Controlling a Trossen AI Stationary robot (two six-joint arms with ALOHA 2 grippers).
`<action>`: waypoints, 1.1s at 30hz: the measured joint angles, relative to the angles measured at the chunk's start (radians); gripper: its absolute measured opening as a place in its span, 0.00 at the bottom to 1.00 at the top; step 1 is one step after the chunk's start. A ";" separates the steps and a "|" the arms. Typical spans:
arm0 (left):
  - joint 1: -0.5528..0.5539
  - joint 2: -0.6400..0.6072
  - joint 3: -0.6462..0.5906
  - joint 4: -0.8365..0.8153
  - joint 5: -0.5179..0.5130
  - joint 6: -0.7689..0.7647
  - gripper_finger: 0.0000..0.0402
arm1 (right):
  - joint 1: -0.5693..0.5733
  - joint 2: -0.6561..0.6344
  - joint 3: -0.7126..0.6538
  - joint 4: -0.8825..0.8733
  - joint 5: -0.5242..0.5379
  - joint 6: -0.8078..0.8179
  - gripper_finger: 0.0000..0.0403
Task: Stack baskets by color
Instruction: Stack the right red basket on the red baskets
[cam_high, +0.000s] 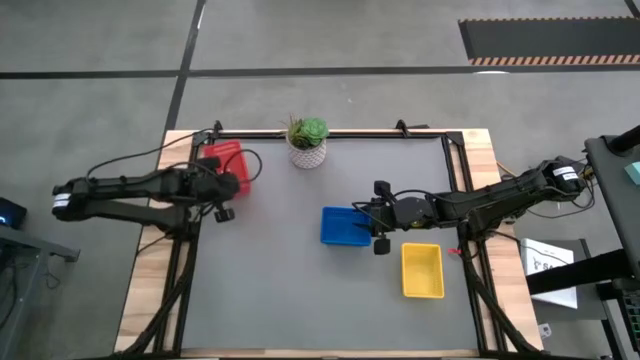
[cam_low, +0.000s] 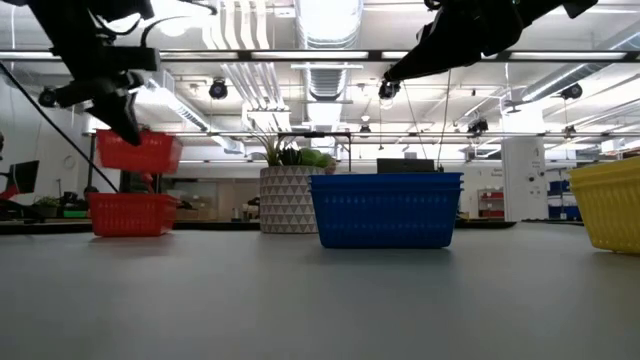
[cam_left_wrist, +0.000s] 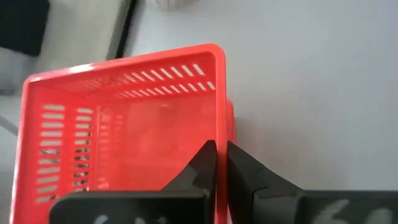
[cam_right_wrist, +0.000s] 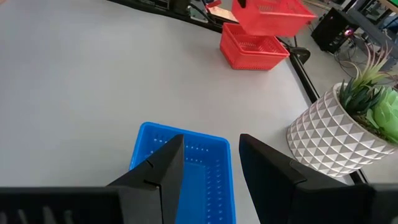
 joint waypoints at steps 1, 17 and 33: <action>0.010 -0.003 0.000 0.031 0.004 0.015 0.00 | 0.000 0.000 0.000 0.000 0.000 0.000 0.37; 0.165 0.178 -0.013 0.072 0.042 0.074 0.00 | 0.000 0.000 0.000 0.000 0.000 0.001 0.37; 0.168 0.258 -0.014 0.074 0.073 0.096 0.10 | 0.000 0.000 0.000 -0.001 -0.001 0.008 0.37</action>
